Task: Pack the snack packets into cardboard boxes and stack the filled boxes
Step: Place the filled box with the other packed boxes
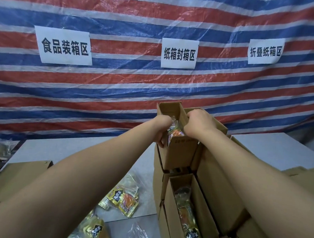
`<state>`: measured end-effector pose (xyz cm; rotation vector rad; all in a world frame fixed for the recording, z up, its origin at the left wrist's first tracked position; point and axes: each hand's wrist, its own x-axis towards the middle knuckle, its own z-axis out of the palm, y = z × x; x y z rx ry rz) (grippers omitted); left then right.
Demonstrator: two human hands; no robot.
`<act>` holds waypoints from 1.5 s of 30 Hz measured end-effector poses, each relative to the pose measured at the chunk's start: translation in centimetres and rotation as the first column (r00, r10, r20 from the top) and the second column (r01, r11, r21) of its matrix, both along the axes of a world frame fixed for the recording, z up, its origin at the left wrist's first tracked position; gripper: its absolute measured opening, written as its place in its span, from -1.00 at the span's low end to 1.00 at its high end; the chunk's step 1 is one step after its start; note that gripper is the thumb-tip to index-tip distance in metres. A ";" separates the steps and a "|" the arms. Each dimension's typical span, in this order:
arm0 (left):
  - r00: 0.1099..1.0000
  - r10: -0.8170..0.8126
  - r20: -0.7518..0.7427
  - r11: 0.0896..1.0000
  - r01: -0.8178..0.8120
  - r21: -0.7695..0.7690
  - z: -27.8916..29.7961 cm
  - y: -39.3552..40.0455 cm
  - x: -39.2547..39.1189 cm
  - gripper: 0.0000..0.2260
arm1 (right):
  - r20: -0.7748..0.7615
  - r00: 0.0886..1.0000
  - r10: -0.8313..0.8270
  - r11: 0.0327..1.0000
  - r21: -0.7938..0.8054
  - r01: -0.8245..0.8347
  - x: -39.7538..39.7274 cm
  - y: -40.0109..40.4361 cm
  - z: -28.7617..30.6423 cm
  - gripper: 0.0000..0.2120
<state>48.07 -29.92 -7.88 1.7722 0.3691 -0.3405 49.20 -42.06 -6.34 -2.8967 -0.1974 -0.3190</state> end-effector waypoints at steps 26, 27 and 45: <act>0.998 -0.034 -0.052 0.999 0.036 0.021 -1.9 -0.3 0.0 -0.40 | 0.096 0.995 0.040 0.976 -0.218 -0.018 0.5 -0.1 -1.1 -0.79; 0.998 -0.035 -0.043 0.999 0.036 0.023 -1.8 -0.2 -0.1 -0.40 | 0.099 0.994 0.040 0.976 -0.219 -0.018 0.5 -0.1 -1.0 -0.79; 0.909 0.294 0.296 0.943 -0.326 0.066 -5.9 11.5 -16.1 -0.54 | 0.066 0.928 0.367 0.543 0.795 -0.271 -12.1 10.9 -7.4 -0.88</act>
